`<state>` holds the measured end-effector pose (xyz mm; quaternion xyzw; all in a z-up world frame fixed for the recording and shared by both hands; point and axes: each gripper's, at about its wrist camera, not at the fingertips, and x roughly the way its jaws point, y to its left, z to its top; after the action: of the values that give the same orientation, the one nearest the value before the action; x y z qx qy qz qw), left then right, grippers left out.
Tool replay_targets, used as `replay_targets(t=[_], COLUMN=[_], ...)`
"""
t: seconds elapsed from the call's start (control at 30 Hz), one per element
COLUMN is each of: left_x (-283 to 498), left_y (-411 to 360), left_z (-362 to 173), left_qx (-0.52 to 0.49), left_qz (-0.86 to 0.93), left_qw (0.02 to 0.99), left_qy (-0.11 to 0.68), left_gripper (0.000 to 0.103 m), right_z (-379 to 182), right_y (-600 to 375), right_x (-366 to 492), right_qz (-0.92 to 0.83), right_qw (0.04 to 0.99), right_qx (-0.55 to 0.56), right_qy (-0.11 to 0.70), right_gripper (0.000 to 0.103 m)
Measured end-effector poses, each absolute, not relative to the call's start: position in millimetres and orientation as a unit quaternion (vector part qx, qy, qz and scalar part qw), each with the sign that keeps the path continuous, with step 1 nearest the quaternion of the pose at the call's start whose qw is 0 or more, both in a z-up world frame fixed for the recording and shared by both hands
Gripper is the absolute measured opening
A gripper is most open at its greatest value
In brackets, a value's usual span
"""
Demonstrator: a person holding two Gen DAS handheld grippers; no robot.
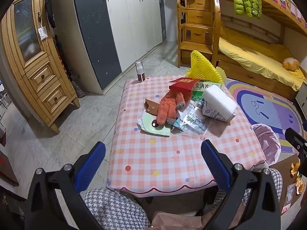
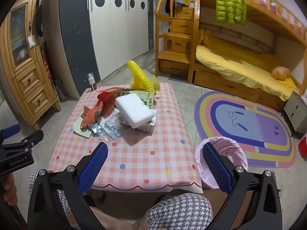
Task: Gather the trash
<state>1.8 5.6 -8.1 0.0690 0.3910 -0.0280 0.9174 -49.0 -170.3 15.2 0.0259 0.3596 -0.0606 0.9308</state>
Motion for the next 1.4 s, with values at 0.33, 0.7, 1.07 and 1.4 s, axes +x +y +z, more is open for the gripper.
replay_targets(t=[0.33,0.7,1.07,1.4], left_x=[3.4,3.7,3.6,3.8], left_y=[5.5,6.7,6.6,7.1], left_z=[-7.5,-7.3,-7.4,-7.2], left_qx=[0.069,0.068,0.068,0.068], left_qz=[-0.025,-0.026,-0.026,-0.026], left_qw=[0.917,0.917,0.917,0.917], left_qy=[0.393,0.393,0.393,0.392], left_gripper=[0.097,0.097,0.097,0.097], right_z=[15.8,14.5,14.7,14.5], right_y=[-170.3,-170.7,-171.4,-171.9], right_x=[-48.4,-48.3,-50.8,-50.9], right_qz=[-0.060,-0.059,-0.061,-0.061], right_qw=[0.930,0.929,0.929,0.929], right_qx=[0.028,0.030,0.031,0.030], right_qy=[0.362,0.363,0.364,0.364], right_gripper=[0.098,0.098,0.098,0.098])
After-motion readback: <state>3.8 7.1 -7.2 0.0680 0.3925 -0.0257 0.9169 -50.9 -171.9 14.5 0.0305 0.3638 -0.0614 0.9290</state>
